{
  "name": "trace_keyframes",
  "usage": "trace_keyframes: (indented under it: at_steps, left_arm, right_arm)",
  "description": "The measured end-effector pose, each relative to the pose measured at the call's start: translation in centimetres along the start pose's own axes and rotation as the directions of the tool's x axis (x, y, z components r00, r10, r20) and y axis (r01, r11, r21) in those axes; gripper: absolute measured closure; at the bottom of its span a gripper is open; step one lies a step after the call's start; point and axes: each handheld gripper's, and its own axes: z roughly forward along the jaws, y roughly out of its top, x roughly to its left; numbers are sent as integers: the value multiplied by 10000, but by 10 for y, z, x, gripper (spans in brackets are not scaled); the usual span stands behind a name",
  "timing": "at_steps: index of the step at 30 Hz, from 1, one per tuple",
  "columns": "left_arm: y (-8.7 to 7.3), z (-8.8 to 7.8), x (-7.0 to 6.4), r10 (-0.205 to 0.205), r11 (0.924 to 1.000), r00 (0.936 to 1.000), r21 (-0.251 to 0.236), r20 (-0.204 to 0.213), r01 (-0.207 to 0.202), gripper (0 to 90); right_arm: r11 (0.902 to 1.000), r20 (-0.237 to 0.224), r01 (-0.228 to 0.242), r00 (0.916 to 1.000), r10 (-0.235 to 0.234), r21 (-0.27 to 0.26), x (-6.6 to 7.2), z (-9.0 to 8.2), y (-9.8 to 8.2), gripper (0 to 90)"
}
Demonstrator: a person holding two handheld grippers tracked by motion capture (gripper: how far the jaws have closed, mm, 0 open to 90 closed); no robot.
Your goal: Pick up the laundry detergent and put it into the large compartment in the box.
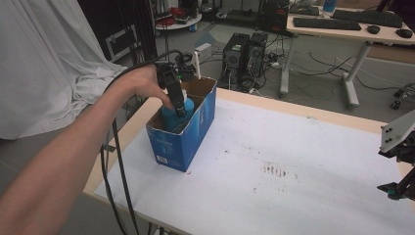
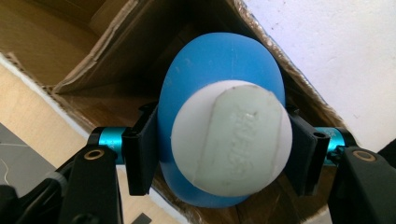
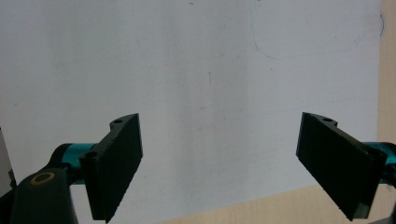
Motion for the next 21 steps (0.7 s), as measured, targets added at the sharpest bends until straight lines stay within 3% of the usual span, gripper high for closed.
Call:
trace_keyframes:
  at_steps: [10,21]
  left_arm:
    - [-3,15,0,113,9999,9999,48,9,-113,378]
    - [-2,17,1,274,9996,9996,45,49,-274,377]
  right_arm:
    - [10000,-44,-45,10000,45,42,1,3,-1,137]
    - [10000,-58,-29,10000,29,48,1,4,-2,137]
